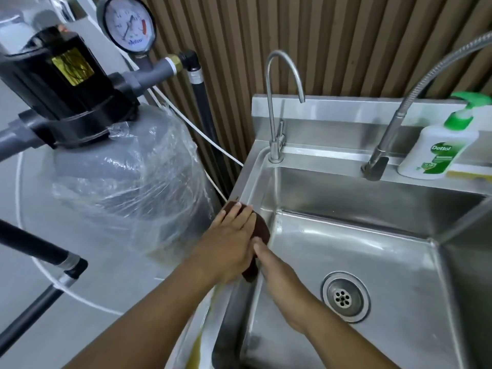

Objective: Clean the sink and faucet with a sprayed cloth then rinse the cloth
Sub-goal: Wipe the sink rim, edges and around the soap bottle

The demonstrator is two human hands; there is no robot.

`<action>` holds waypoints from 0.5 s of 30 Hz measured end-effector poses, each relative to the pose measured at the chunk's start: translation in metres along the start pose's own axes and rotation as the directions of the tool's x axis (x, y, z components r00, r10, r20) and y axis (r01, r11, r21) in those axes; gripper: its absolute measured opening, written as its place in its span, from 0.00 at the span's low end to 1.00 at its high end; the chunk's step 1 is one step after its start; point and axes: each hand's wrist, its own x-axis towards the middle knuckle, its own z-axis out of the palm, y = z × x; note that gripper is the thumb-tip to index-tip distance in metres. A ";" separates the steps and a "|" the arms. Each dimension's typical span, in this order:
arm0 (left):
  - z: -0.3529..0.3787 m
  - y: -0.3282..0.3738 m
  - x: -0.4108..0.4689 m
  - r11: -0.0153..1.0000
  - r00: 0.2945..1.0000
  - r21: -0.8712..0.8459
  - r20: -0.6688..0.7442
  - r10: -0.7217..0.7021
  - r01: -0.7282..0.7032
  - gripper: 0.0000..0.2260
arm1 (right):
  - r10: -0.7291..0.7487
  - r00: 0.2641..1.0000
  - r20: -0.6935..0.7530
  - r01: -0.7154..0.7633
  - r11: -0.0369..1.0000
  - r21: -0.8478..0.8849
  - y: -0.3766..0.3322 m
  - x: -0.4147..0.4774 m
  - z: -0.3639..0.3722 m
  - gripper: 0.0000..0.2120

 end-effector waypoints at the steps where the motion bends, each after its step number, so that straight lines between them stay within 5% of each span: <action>1: 0.002 -0.007 0.004 0.999 0.999 -0.003 0.026 0.045 -0.045 0.27 | -0.012 1.000 -0.015 0.012 1.000 0.021 0.000 0.009 0.005 0.19; 6: 0.010 -0.023 0.032 0.996 0.998 -0.054 0.017 0.067 -0.066 0.28 | -0.080 0.987 -0.140 0.084 0.996 0.022 -0.015 0.054 0.018 0.51; 11: 0.015 -0.026 0.037 0.995 0.996 -0.041 0.008 0.090 -0.090 0.33 | -0.139 0.961 -0.238 0.163 0.983 0.084 -0.023 0.066 0.018 0.31; 15: 0.012 -0.030 0.022 0.988 0.987 -0.042 0.062 0.149 -0.146 0.40 | -0.140 0.966 -0.219 0.177 0.971 0.159 -0.009 0.060 0.026 0.33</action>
